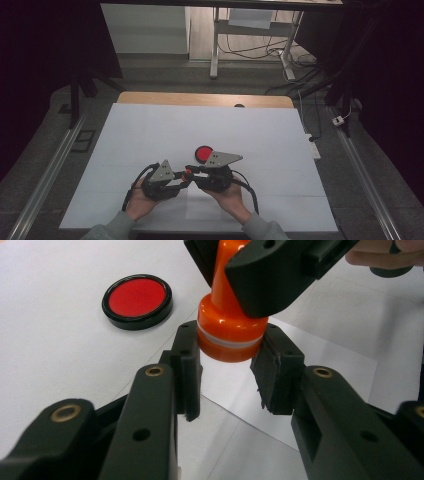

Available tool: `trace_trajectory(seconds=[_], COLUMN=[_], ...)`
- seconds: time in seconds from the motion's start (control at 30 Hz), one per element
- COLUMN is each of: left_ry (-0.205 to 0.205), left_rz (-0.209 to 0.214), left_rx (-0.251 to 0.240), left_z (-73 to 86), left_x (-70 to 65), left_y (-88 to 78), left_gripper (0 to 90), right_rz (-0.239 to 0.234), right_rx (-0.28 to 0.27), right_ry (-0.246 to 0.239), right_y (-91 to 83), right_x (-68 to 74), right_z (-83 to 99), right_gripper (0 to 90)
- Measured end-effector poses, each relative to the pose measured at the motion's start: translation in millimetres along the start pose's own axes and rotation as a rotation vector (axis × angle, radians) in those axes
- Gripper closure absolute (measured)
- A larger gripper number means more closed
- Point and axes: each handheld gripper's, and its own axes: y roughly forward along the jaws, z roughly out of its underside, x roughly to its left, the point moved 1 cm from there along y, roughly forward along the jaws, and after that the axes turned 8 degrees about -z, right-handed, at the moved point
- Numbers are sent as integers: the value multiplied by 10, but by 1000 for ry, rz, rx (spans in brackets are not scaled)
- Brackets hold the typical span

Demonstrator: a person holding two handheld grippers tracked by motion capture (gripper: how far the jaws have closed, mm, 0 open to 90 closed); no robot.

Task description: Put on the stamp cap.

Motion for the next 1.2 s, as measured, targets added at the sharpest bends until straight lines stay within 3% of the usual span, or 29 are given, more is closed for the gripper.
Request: trace_trajectory(seconds=[1.2], left_ry=[32], left_rz=[-32], left_rx=[-5], left_z=[-19], left_x=[-36], left_y=[-22], left_gripper=[650], right_rz=[-1], right_rx=[-62], right_ry=[42], right_y=[2], right_x=[-3], right_z=[71], right_gripper=[728])
